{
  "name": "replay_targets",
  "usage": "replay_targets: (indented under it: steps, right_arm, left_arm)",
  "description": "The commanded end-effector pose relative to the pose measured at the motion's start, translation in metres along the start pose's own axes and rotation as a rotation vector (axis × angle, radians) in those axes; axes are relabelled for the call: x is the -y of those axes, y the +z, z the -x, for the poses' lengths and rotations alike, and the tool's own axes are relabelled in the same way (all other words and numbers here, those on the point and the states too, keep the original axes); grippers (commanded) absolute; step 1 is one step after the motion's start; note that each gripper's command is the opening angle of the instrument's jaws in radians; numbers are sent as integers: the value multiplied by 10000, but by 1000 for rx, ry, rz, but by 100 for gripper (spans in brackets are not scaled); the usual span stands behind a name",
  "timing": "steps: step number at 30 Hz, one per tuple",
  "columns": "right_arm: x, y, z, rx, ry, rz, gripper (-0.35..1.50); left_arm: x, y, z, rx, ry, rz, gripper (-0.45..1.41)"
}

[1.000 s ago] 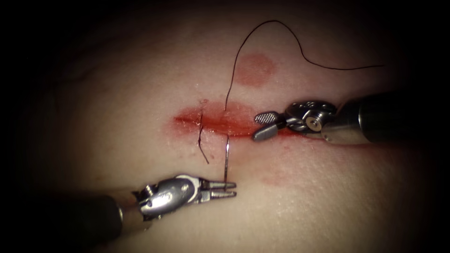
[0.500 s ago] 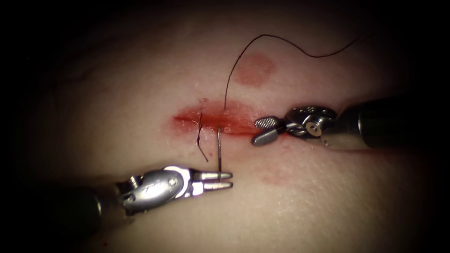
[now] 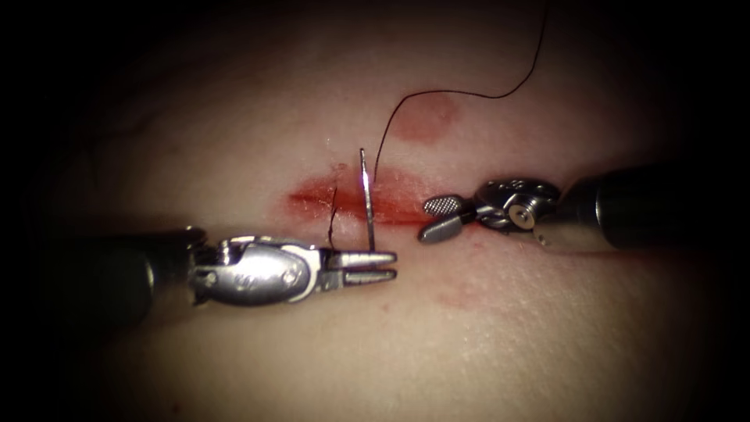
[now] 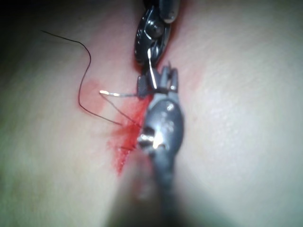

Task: Wound Closure
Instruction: Use the left gripper to pull the needle through the skin.

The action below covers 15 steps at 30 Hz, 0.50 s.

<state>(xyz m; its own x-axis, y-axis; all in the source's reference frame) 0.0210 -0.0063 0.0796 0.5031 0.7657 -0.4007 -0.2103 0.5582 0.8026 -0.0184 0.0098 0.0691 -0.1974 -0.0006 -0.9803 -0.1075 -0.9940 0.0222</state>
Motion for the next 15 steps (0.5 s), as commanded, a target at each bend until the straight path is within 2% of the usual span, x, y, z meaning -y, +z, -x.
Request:
replay_targets:
  steps: [1,8,15]
  right_arm:
    - [-1,9,2,-6,1,-6,119]
    - [-3,2,-4,-15,8,-14,118]
    - [-6,-26,-31,-73,7,1,114]
  left_arm:
    - [6,7,6,2,6,-11,-35]
    - [47,1,2,14,34,-38,-35]
    - [66,-5,1,18,59,-43,-35]
